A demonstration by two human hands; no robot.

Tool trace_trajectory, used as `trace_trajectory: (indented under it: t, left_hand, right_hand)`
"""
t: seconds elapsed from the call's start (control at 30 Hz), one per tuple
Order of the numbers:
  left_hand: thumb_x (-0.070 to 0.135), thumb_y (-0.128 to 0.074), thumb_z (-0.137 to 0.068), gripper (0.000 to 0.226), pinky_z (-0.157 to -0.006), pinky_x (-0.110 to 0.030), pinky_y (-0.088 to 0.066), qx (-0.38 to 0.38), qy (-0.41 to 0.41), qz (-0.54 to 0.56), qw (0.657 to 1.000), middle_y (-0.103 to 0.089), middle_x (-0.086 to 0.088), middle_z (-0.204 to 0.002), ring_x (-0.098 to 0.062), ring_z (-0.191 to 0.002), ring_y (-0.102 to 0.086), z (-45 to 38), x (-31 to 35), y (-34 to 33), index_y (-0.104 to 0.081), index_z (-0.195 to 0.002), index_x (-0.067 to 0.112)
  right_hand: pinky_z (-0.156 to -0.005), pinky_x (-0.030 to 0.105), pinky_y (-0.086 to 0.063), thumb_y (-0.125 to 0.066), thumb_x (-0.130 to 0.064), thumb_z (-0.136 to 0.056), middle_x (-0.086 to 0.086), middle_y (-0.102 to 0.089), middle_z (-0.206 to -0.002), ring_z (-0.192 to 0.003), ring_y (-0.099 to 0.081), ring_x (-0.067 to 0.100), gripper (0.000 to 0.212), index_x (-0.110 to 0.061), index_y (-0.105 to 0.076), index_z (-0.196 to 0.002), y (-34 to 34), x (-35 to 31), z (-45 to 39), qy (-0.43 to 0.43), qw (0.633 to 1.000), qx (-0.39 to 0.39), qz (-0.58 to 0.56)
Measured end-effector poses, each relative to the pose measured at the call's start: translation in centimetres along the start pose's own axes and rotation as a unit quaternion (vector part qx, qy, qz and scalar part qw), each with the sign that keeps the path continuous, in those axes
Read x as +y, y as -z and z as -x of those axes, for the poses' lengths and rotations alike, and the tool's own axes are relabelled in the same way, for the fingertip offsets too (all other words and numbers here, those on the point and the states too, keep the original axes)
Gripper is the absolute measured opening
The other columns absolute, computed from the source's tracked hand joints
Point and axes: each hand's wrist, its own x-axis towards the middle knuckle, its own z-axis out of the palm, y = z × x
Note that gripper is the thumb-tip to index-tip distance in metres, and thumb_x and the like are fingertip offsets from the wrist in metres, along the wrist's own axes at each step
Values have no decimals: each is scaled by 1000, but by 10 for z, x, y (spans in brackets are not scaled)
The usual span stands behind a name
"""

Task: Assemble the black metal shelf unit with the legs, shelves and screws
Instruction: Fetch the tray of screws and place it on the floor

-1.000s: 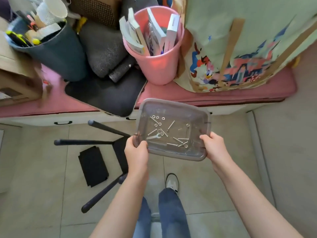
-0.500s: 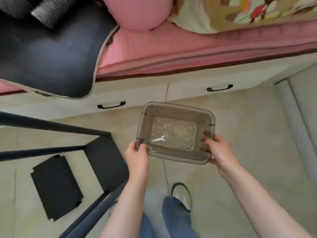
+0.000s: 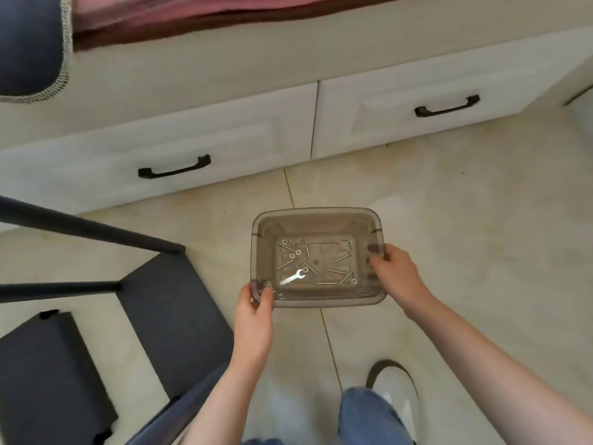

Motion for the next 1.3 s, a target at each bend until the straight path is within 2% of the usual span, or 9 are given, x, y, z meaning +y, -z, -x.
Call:
trace_trajectory:
  t: [0.17, 0.3, 0.53, 0.6, 0.67, 0.8, 1.0, 1.2, 1.3]
  left_hand:
    - [17, -48, -105, 11, -76, -10, -44, 68, -40, 10, 997, -67, -1, -96, -20, -95, -63, -5, -30, -19, -59, -103, 15]
    - [23, -45, -106, 18, -88, -29, -44, 91, -35, 42, 994, -66, 9, -103, -20, -105, -63, -21, -36, -23, -62, -113, 21]
    - [40, -50, -103, 33, -112, -38, -38, 52, 77, 132, 987, -53, 7, -125, -16, -119, -52, -23, -42, -32, -45, -133, 27]
    - [44, -54, -101, 29, -96, -33, -44, 2, 121, 146, 982, -54, 6, -106, -17, -97, -55, -8, -40, -35, -44, -121, 25]
    - [42, -57, -99, 32, -98, -35, -42, -65, 136, 145, 978, -54, 5, -116, -19, -107, -56, 3, -37, -39, -45, -123, 24]
    - [26, -61, -99, 27, -102, -37, -42, -103, 100, 163, 976, -59, 3, -134, -22, -128, -53, 1, -30, -40, -56, -126, 21]
    - [10, -63, -95, 42, -100, -31, -51, -80, 5, 96, 992, -71, 9, -119, -9, -109, -67, -13, -37, -33, -56, -133, 27]
    - [-4, -58, -92, 52, -84, -4, -48, -85, -106, -8, 991, -66, 22, -113, 17, -98, -62, -13, -43, -37, -52, -134, 27]
    - [-1, -56, -97, 45, -89, -8, -49, -87, -120, -8, 989, -67, 19, -114, 14, -100, -63, -17, -45, -25, -53, -132, 26]
  right_hand:
    - [-89, 48, -52, -47, -11, -89, 3, -68, -98, -96, -65, 32, 23, -20, -59, -106, -19, 29, -23, 36, 998, 8, 46]
    - [-78, 37, -48, -48, -12, -89, 6, -66, -94, -89, -64, 32, 38, -21, -42, -126, -28, 39, -28, 51, 994, 18, 93]
    - [-87, 34, -46, -63, -28, -90, 12, -60, -116, -107, -59, 29, 81, -11, -14, -152, -10, 23, -52, 81, 991, 0, 107]
    - [-105, 40, -40, -61, -26, -92, 16, -47, -140, -126, -50, 34, 75, -14, -19, -153, -4, 12, -63, 160, 978, 48, 128]
    - [-108, 41, -37, -56, -26, -96, 15, -46, -143, -129, -46, 35, 57, -15, -35, -148, -6, 5, -71, 217, 957, 40, 186]
    - [-74, 29, -39, -51, -22, -99, 14, -66, -107, -97, -60, 31, 24, -6, -58, -116, -13, 14, -68, 230, 950, 41, 209]
    - [-52, 26, -33, -52, -22, -95, 3, -54, -71, -64, -50, 18, 22, -15, -44, -75, -26, 63, -37, 169, 963, 27, 210]
    - [-50, 22, -51, -48, -8, -93, 8, -57, -78, -59, -60, 18, 5, -6, -48, -88, -33, 78, -9, 122, 980, 4, 155]
    - [-72, 42, -57, -49, -9, -93, 11, -59, -84, -71, -60, 24, 7, -3, -52, -97, -40, 81, -5, 131, 981, 11, 145]
